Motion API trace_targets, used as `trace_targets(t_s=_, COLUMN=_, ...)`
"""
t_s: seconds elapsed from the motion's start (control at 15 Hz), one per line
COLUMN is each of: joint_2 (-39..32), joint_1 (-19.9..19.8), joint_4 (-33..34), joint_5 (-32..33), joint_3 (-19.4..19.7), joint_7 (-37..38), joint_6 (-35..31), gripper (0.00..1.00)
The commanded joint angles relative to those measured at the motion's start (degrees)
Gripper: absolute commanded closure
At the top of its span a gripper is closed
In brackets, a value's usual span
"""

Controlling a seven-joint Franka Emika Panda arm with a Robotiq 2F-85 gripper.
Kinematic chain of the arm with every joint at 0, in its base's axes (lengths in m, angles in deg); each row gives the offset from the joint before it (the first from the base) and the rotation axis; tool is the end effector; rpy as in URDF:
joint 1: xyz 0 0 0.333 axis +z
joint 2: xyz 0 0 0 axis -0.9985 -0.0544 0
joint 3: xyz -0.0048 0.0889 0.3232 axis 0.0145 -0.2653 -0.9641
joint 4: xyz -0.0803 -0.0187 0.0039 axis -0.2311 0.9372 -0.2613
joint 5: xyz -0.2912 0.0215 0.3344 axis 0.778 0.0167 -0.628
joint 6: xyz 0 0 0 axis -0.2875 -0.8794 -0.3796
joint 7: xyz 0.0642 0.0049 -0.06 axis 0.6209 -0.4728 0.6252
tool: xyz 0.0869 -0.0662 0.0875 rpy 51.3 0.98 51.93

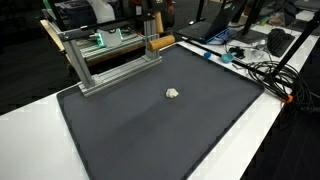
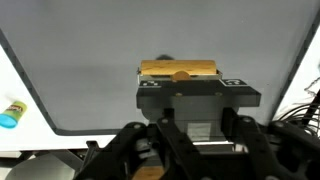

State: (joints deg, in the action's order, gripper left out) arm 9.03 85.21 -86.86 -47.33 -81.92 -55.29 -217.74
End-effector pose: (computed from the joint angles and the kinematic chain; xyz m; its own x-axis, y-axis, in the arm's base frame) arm 0.4940 0.0044 0.4587 0.9505 -0.0468 0.3072 -0.0546 -0.9984 0.0167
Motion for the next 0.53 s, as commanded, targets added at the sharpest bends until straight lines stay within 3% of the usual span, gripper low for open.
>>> trace_targets(t_s=0.0, joint_2=-8.88, joint_1=1.19, joint_4=11.15, joint_5=-0.37, joint_3=-1.0, joint_7=1.26, joint_6=5.86, gripper=0.79)
trace_targets(t_s=0.07, joint_2=-5.03, joint_1=0.87, joint_4=5.26, joint_5=0.12, joint_3=-0.28, joint_7=0.52, joint_6=2.32, gripper=0.54)
trace_targets(t_s=0.33, joint_2=-9.32, joint_1=1.53, joint_4=9.83, joint_5=0.05, joint_3=-0.58, joint_7=0.7, joint_6=4.27, gripper=0.54)
trace_targets(t_s=0.4, joint_2=-9.32, joint_1=1.53, joint_4=9.93, joint_5=0.05, joint_3=-0.58, joint_7=0.7, joint_6=4.42, gripper=0.79)
trace_targets(t_s=0.47, joint_2=-10.85, joint_1=1.46, joint_4=10.53, joint_5=0.57, joint_3=-1.0, joint_7=1.86, joint_6=2.3, gripper=0.79)
